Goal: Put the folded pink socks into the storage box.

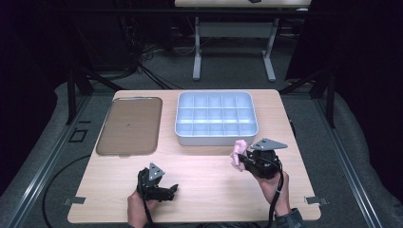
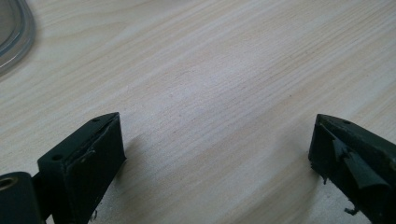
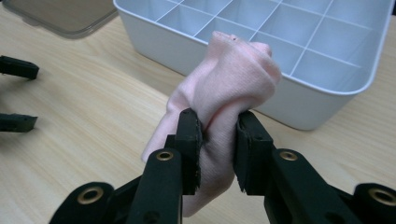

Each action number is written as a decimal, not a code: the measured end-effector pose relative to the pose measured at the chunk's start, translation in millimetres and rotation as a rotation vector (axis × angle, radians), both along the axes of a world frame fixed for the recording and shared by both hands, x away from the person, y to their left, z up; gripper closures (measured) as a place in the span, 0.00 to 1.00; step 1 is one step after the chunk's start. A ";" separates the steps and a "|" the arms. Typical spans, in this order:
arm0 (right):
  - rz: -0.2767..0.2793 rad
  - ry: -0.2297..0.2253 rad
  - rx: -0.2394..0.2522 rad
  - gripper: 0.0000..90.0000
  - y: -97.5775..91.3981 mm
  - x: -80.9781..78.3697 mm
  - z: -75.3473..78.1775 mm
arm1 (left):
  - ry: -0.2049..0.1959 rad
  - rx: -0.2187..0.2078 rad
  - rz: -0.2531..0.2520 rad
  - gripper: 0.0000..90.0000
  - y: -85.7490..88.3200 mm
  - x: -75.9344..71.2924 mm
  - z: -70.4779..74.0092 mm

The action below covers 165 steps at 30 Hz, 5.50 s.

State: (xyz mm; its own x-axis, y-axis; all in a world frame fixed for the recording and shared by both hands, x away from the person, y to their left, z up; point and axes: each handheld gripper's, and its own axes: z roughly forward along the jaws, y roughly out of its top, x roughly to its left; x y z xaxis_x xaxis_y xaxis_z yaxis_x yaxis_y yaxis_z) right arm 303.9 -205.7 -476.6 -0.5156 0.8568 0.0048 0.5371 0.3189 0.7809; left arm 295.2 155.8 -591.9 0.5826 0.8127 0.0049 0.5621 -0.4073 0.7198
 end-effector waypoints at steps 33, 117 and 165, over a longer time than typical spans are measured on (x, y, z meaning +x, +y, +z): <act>-0.123 -0.187 -0.076 0.81 -26.2 66.8 21.7 | 0.000 -0.002 0.002 0.04 -0.4 0.0 -0.1; -0.075 -0.056 -0.187 0.63 -28.6 122.7 -23.4 | -0.002 -0.002 0.001 0.04 -0.5 -0.3 0.0; -0.073 0.057 0.014 0.08 -36.7 -22.5 -99.6 | -0.004 0.001 -0.002 0.04 -0.4 -0.2 0.1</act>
